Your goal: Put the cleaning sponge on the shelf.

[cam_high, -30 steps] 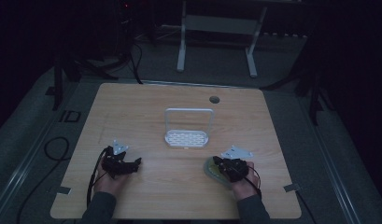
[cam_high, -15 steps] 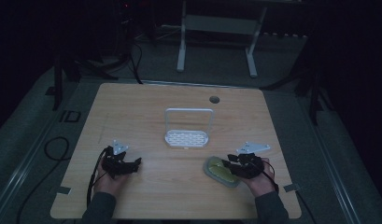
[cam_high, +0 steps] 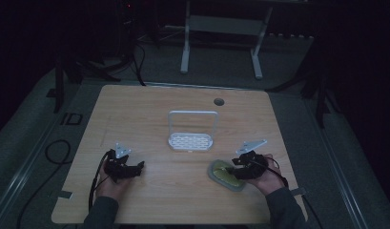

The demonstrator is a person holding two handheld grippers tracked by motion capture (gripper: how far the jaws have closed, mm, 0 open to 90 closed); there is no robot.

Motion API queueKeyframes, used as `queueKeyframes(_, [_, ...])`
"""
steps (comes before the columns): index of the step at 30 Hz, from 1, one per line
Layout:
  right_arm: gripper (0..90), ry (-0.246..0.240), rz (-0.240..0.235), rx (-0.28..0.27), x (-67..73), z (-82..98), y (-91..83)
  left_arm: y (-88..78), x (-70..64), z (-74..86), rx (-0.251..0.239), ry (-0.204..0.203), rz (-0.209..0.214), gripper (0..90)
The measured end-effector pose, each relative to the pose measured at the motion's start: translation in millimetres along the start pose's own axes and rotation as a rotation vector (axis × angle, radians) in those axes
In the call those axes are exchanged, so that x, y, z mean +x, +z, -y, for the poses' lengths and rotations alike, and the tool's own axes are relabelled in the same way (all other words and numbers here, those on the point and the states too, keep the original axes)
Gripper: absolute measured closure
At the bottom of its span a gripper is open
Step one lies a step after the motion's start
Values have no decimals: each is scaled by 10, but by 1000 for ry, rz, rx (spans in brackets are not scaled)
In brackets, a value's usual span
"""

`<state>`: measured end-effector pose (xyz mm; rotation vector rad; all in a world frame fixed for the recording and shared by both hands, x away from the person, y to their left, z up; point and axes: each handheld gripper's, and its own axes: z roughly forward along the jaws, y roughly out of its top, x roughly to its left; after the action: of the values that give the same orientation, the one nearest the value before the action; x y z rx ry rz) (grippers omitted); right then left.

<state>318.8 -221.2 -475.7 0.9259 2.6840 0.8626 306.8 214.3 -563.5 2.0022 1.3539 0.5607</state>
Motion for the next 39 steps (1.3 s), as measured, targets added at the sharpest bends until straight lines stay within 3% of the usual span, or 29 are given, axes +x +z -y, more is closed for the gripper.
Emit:
queueKeyframes(6, [530,-28,-5,66,-34,-58,46,0,0,0,0,0,0,175])
queueKeyframes(26, [528,-32,-91,208,-104,-242,104,0,0,0,0,0,0,176])
queueKeyframes(39, [541,-56,-107,316,-114,-358,156,0,0,0,0,0,0,176])
